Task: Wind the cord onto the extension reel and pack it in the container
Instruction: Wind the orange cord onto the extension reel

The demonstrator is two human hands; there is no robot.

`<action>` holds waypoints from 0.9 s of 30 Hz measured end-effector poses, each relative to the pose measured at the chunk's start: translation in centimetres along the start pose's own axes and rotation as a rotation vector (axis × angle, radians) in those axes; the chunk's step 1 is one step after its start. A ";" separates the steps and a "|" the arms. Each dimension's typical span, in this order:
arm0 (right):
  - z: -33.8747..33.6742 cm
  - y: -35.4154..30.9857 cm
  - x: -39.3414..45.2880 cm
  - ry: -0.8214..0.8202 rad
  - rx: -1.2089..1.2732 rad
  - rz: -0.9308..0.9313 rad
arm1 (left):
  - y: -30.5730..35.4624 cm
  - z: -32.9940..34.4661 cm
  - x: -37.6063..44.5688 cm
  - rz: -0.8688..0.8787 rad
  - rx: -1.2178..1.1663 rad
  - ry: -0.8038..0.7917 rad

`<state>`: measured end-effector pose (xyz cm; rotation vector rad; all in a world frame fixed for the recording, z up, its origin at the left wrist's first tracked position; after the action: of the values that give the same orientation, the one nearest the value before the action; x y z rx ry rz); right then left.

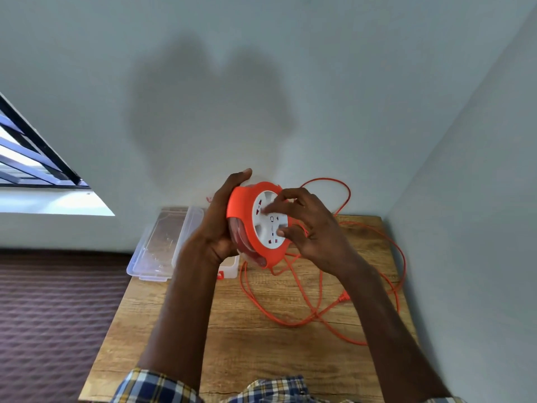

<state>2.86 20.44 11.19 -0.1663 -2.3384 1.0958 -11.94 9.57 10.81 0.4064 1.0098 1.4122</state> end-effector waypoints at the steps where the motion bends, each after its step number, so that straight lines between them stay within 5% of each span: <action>1: -0.1 0.3 -0.1 -0.024 -0.028 -0.012 | -0.1 -0.1 0.0 -0.011 0.004 0.003; 7: -0.2 0.9 -0.1 -0.055 -0.083 -0.142 | 0.0 -0.6 0.2 -0.021 -0.015 -0.039; 15: -0.2 1.8 -0.1 0.183 -0.068 -0.050 | 0.2 0.9 0.7 0.032 -0.094 -0.074; 27: -0.7 1.8 -0.2 0.169 -0.128 0.076 | 0.3 2.3 1.0 0.125 -0.055 0.157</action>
<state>3.16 22.01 10.12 -0.3830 -2.2658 0.9297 -10.49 11.28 11.97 0.3269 1.0846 1.5997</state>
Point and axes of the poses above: each hand's wrist, its own x-axis towards the middle knuckle, its own z-axis out of the palm, y = z × x, the point moved 3 cm from there along x, towards the middle knuckle, and after that the axes turned 9 degrees about x, right-handed, at the moved point
